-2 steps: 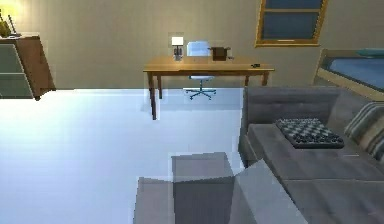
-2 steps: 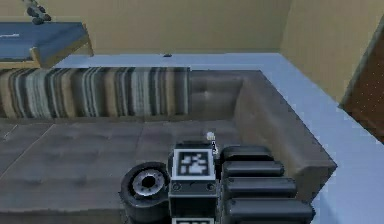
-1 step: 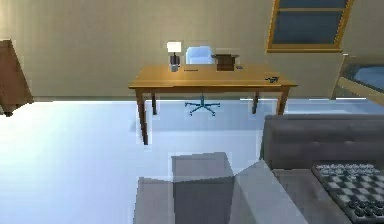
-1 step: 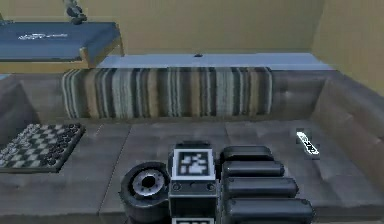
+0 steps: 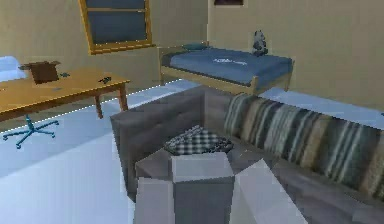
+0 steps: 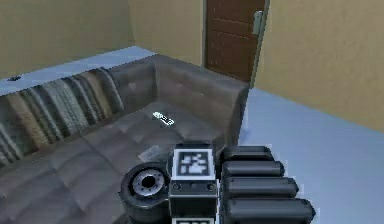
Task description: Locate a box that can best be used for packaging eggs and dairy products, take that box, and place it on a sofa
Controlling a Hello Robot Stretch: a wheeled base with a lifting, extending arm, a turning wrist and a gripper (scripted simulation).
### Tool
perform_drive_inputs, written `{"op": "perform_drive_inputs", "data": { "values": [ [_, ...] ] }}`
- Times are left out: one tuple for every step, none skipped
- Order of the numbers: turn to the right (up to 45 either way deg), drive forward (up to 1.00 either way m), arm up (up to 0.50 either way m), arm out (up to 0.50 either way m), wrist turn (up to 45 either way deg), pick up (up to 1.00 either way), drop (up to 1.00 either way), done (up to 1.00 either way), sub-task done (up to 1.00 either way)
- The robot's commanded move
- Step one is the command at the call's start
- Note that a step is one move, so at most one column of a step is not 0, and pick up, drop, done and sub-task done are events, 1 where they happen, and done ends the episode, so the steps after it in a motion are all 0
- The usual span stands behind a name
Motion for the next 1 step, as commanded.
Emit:
{"op": "perform_drive_inputs", "data": {
  "values": [
    [39.0,0.00,0.00,0.00,0.0,0.00,0.00,0.00,0.00]
  ]
}}
